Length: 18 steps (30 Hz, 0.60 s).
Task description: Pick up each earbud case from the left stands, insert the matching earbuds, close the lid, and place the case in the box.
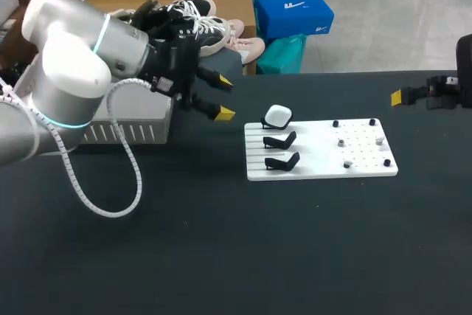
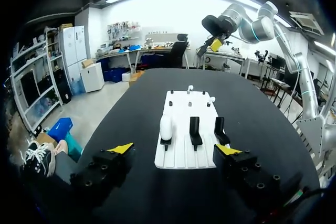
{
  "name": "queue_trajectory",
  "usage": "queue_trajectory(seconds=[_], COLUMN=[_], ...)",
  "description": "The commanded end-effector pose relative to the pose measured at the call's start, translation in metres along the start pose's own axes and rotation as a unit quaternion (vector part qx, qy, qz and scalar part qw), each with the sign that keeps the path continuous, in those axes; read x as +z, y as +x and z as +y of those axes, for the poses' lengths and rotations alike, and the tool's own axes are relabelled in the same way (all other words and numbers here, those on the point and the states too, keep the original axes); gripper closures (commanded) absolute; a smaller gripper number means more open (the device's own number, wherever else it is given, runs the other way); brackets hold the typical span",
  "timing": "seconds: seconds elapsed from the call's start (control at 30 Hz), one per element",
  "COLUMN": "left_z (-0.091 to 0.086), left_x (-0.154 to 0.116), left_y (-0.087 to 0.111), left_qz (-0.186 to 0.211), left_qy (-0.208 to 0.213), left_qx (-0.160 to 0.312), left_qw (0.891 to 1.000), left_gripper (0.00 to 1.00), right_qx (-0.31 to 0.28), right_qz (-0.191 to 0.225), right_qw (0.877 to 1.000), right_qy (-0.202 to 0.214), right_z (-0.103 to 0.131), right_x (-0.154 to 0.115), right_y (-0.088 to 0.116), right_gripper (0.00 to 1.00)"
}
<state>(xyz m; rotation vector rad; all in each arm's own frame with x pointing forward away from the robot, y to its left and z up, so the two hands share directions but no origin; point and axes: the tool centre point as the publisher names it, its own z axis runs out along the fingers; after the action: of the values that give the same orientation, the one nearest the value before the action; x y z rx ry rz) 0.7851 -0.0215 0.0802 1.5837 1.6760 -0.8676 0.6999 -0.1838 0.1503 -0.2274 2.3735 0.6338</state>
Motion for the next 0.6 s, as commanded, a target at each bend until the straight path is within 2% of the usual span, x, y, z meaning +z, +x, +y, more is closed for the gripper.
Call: queue_trajectory(seconds=[0.03,0.1,0.17,0.37,0.5,0.53,0.57,0.6], left_z=[0.007,0.009,0.012,0.016,0.018,0.017,0.016,0.015], left_x=[0.016,0.023,0.031,0.046,0.049,0.05,0.051,0.052], left_y=[0.0,0.0,0.0,0.002,0.001,0.0,0.0,-0.001], left_qz=[-0.006,-0.011,-0.013,-0.019,-0.025,-0.026,-0.027,-0.028], left_qy=[0.018,0.014,0.003,0.002,0.011,0.013,0.013,0.014], left_qx=[-0.002,-0.01,-0.02,-0.026,-0.038,-0.037,-0.036,-0.035], left_qw=[1.0,1.0,1.0,0.999,0.999,0.999,0.999,0.999], left_gripper=[0.0,0.0,0.09,0.18,0.16,0.19,0.29,0.34], right_qx=[-0.001,-0.001,-0.001,-0.001,-0.001,-0.001,-0.001,-0.001], right_qz=[0.001,0.001,0.001,0.001,0.001,0.001,0.001,0.001], right_qw=[1.0,1.0,1.0,1.0,1.0,1.0,1.0,1.0], right_qy=[-0.003,-0.003,-0.003,-0.003,-0.003,-0.003,-0.003,-0.003], right_z=[-0.002,-0.002,-0.002,-0.002,-0.002,-0.002,-0.002,-0.002], right_x=[0.0,0.0,0.0,0.0,0.0,0.0,0.0,0.0], right_y=[0.0,0.0,0.0,0.0,0.0,0.0,0.0,0.0], right_gripper=[0.0,0.0,0.0,0.0,0.0,0.0,0.0,0.0])
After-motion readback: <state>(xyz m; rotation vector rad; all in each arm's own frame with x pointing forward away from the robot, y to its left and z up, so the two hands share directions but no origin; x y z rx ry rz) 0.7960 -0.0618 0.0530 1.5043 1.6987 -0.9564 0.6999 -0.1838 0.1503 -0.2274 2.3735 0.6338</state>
